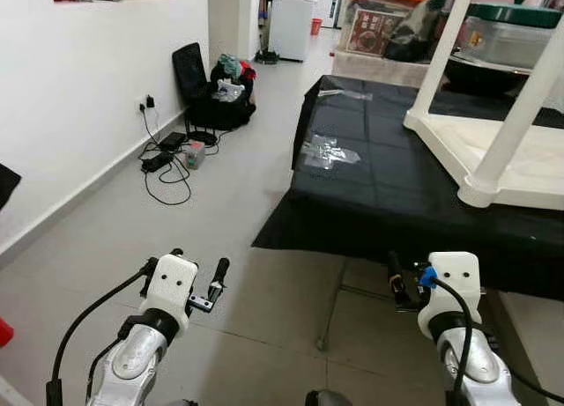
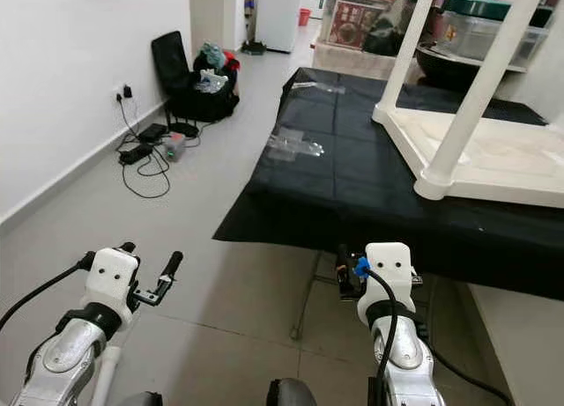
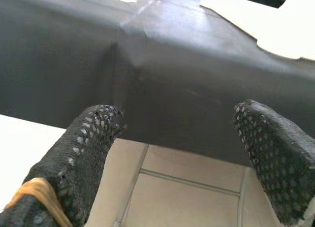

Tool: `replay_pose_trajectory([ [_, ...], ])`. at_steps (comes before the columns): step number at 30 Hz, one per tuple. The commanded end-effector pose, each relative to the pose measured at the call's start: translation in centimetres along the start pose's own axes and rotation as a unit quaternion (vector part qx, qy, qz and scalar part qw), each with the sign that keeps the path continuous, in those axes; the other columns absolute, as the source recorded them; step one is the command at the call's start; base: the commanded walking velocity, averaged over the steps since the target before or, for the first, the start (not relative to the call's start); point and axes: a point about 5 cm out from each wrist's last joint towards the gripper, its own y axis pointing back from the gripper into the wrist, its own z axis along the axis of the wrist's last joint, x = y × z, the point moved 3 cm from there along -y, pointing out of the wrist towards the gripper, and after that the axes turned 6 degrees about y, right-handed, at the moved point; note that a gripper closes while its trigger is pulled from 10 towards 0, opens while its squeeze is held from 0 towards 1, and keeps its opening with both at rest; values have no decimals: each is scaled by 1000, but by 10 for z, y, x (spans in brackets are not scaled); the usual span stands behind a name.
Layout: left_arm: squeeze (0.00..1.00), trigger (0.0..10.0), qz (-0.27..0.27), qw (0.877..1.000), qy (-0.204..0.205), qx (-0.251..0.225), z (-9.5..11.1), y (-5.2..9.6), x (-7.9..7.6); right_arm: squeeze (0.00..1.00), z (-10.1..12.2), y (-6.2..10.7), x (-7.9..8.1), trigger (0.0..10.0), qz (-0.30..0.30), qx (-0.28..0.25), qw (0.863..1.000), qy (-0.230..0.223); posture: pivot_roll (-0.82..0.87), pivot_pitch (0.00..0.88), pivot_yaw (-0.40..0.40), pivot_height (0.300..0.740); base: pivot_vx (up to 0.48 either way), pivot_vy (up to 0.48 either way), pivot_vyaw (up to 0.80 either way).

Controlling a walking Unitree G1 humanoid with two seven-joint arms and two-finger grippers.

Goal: Building children table

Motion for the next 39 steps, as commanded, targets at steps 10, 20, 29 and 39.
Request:
replay_pose_trajectory([
  [10, 0, 10000, 92, 992, 12, 83, -27, 14, 51, 0, -4, -3, -7, 10000, 4, 11, 1000, 11, 30, 0, -124, 535, 0, 0, 0],
  [20, 0, 10000, 119, 983, -5, 142, -45, 34, 76, 0, -6, -4, -12, 10000, 4, 16, 1000, 16, 35, 0, -132, 500, 0, 0, 0],
  [29, 0, 10000, 152, 967, -57, 197, -62, 65, 121, 0, -15, -8, -31, 10000, -13, 31, 999, 29, 51, 0, -141, 465, 0, 0, 0],
  [39, 0, 10000, 126, 963, -72, 228, -71, 71, 123, 0, -37, -5, -97, 10000, -130, 80, 987, 42, 44, 0, -126, 425, 0, 0, 0],
])
